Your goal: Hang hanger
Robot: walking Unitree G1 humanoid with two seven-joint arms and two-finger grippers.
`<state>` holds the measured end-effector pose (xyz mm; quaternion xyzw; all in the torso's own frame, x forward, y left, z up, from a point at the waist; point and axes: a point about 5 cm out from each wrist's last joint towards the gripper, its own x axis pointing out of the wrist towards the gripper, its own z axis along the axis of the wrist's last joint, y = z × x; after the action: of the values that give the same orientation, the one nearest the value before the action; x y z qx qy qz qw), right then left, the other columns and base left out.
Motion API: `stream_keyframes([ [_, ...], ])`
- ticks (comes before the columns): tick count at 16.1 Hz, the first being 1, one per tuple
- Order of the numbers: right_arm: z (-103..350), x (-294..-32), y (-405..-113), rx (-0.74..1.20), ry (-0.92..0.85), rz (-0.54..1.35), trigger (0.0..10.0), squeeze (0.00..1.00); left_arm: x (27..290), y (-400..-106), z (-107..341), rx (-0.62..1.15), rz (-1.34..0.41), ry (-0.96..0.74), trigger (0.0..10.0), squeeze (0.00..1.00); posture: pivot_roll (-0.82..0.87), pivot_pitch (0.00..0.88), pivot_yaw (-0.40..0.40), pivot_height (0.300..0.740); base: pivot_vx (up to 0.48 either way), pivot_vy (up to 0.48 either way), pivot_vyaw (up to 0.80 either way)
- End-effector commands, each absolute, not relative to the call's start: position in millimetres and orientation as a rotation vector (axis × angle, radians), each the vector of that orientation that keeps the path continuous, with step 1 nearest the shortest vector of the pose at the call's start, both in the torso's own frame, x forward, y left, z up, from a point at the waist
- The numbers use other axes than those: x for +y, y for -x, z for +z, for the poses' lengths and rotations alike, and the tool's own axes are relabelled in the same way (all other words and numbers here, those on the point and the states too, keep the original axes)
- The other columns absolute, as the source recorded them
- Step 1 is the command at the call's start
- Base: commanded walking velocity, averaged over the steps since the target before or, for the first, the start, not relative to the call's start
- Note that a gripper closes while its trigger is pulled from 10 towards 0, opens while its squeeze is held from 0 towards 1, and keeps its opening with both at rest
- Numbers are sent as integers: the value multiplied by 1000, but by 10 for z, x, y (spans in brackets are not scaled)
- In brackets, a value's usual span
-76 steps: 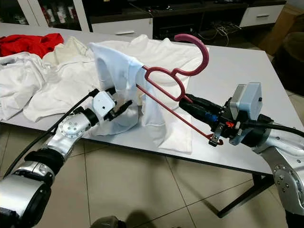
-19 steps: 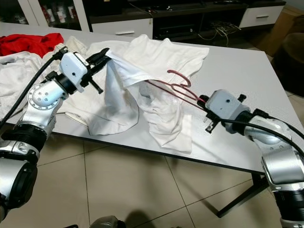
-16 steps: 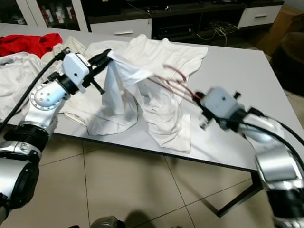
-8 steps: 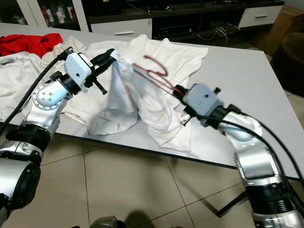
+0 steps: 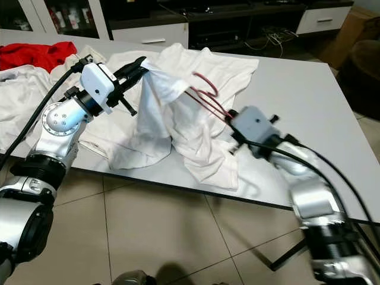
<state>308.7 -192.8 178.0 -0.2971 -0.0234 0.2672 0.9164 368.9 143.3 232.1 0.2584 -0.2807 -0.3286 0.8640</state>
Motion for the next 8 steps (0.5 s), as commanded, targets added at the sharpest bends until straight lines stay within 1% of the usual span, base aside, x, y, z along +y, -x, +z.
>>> stream_keyframes([
  [1, 1767, -2032, -3038, -28, 613, 563, 10000, 0, 1474, -3682, 2362, -599, -683, -550, 0, 0, 124, 0, 24, 740, 0, 0, 0],
  [2, 1756, -2037, -2992, -26, 609, 596, 10000, 0, 1492, -3682, 2365, -598, -679, -548, 0, 0, 124, 0, 24, 740, 0, 0, 0],
  [4, 1755, -1965, -2948, -45, 593, 644, 10000, 0, 1494, -3683, 2369, -598, -675, -542, 0, 0, 118, 0, 28, 740, 0, 0, 0],
  [5, 1795, -1828, -2956, -91, 544, 669, 10000, 0, 1469, -3686, 2368, -599, -680, -538, 0, 0, 118, 0, 28, 740, 0, 0, 0],
  [6, 1802, -1782, -2956, -103, 534, 681, 10000, 0, 1459, -3687, 2369, -599, -682, -537, 0, 0, 117, 0, 30, 740, 0, 0, 0],
  [7, 1815, -1681, -2978, -130, 511, 686, 10000, 0, 1434, -3689, 2379, -604, -688, -533, 0, 0, 117, 0, 30, 740, 0, 0, 0],
  [8, 1816, -1640, -3015, -139, 505, 666, 10000, 0, 1429, -3689, 2382, -606, -690, -532, 0, 0, 117, 0, 30, 740, 0, 0, 0],
])
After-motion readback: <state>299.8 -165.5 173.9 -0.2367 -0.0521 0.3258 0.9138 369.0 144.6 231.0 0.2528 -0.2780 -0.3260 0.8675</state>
